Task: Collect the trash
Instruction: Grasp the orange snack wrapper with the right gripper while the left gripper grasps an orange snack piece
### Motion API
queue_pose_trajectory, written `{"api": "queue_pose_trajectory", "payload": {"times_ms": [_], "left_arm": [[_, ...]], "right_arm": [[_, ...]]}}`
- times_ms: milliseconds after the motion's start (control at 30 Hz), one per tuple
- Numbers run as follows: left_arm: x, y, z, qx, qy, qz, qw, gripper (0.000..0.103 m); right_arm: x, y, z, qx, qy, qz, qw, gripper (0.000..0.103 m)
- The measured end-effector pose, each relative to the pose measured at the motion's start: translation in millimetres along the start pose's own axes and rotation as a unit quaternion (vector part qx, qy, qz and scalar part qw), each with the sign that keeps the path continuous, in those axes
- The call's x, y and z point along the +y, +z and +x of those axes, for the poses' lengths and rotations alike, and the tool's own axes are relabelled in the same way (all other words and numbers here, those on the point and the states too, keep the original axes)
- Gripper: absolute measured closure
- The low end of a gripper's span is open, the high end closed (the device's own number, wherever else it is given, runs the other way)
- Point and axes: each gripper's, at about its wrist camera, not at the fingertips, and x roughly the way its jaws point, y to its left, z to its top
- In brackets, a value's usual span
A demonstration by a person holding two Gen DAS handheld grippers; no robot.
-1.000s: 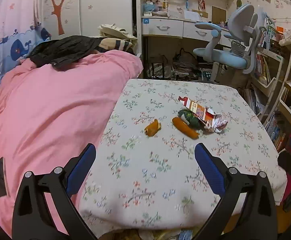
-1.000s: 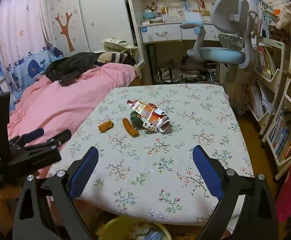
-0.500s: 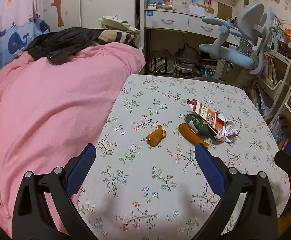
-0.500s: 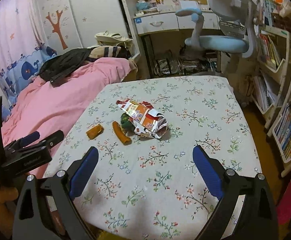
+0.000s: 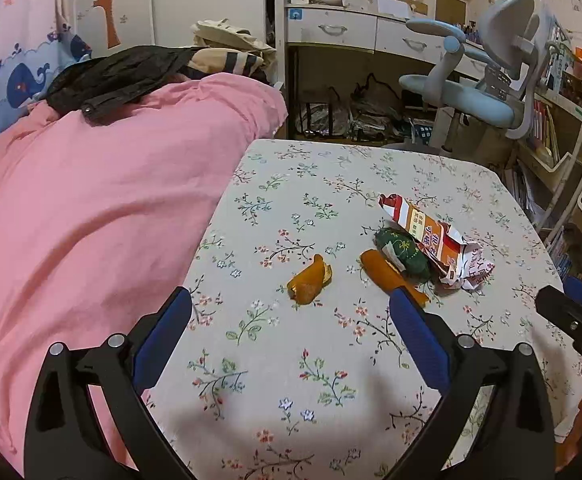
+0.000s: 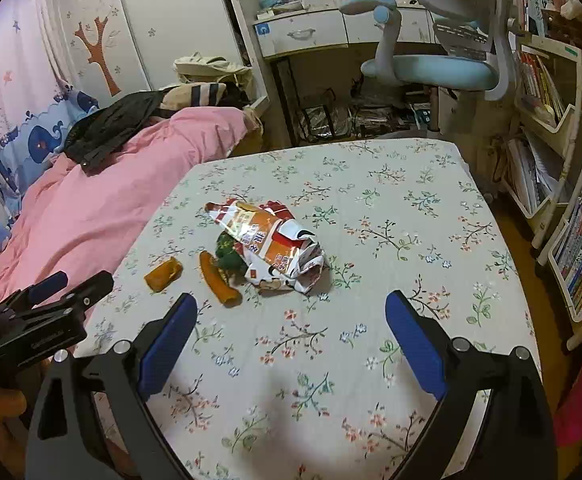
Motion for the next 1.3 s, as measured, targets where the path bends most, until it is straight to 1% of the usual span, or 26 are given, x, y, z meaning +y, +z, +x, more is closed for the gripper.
{"api": "queue_pose_trajectory", "payload": {"times_ms": [367,500,800,900,1067,1167,1267,1300], "left_arm": [[-6.3,8.0,32.3,0.021,0.006,0.018,0.9996,0.008],[-8.0,10.1,44.9,0.031,0.005,0.024,0.9992,0.008],[-8.4,14.0,70.9,0.049,0.004,0.034,0.9982,0.008],[-7.6,14.5,81.0,0.057,0.002,0.033,0.9978,0.008],[-7.8,14.0,99.3,0.073,-0.002,0.036,0.9967,0.016],[-7.2,13.1,107.9,0.082,-0.005,0.036,0.9959,0.024],[-6.4,13.4,114.2,0.095,-0.015,0.033,0.9948,0.039],[-7.1,13.0,116.1,0.099,-0.013,0.036,0.9944,0.045]], "right_arm": [[-9.9,12.5,29.4,0.013,0.001,0.017,1.0,0.012],[-10.7,15.5,42.1,0.022,0.003,0.02,1.0,0.019],[-12.4,21.7,68.4,0.041,0.005,0.029,0.999,0.028],[-14.3,22.4,74.2,0.047,0.004,0.034,0.998,0.033],[-21.5,21.4,84.9,0.062,0.004,0.049,0.997,0.04],[-25.0,22.1,91.7,0.068,0.006,0.059,0.996,0.047],[-26.4,22.8,98.6,0.077,0.009,0.062,0.995,0.064],[-26.2,22.4,101.3,0.083,0.011,0.063,0.995,0.072]]}}
